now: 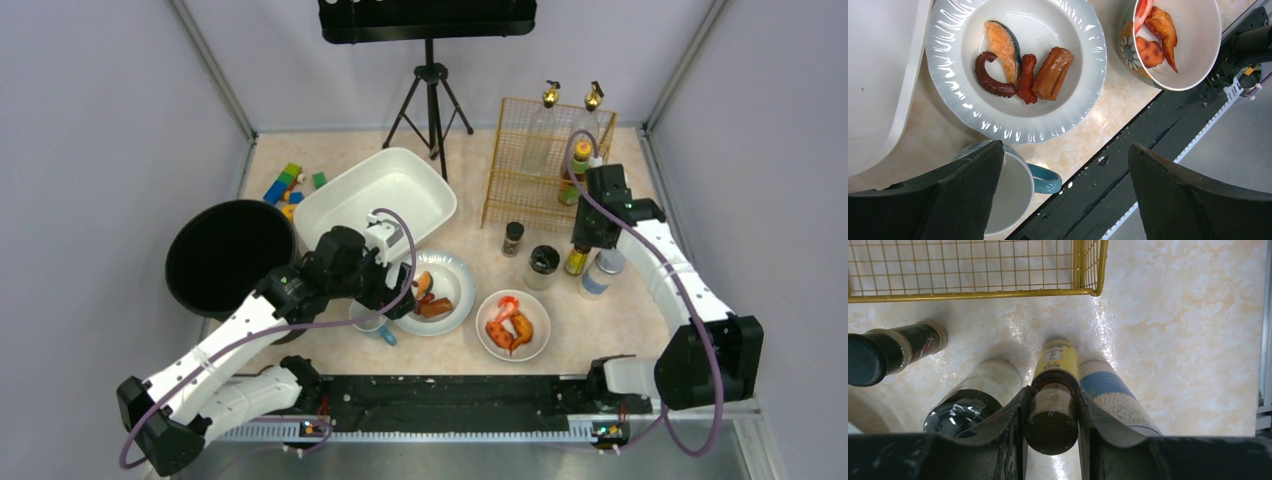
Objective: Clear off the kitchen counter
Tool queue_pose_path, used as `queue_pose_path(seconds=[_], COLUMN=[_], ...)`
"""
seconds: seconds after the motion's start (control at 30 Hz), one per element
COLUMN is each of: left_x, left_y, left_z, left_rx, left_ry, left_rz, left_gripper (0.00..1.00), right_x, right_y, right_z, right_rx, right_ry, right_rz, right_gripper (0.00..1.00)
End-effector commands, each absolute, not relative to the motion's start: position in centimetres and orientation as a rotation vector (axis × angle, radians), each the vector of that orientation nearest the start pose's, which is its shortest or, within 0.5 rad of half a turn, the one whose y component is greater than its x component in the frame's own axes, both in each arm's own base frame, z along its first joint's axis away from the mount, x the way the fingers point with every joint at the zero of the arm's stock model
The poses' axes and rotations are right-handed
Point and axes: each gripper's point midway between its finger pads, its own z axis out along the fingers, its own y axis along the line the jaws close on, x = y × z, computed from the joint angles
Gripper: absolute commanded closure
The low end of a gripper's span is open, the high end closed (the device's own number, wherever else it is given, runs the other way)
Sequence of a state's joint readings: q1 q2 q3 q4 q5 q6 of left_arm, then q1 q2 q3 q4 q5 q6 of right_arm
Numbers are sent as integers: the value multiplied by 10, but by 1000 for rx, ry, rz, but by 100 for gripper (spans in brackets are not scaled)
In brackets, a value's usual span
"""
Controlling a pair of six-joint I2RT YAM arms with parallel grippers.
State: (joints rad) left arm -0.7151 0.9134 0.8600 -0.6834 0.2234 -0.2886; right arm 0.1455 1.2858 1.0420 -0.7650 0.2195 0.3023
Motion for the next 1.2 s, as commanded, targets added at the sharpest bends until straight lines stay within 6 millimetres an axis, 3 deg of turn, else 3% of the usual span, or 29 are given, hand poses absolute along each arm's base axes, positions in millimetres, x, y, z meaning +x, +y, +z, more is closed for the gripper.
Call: queue_pose_path(seconds=[0.0,0.23,0.6,0.9,1.17], left_x=[163,163,164,165,164], left_y=[-211,-211,-211,-210,-211], left_z=[180,179,176,175,175], left_rx=[642,642,642,639,642], left_ry=[2299,2304,2317,2323,2323], left_rz=[-768,-765,-758,-751,-758], left_gripper=[1,1,1,1,1], right_x=[317,332,377,423,443], right_y=[18,22,51,69,79], right_z=[201,271,345,358,351], right_rx=[256,225,172,175,169], right_ry=[2381,2266,2136,2100,2106], right_rz=[-104,-62,71,126,132], right_gripper=[100,100,100,100,100])
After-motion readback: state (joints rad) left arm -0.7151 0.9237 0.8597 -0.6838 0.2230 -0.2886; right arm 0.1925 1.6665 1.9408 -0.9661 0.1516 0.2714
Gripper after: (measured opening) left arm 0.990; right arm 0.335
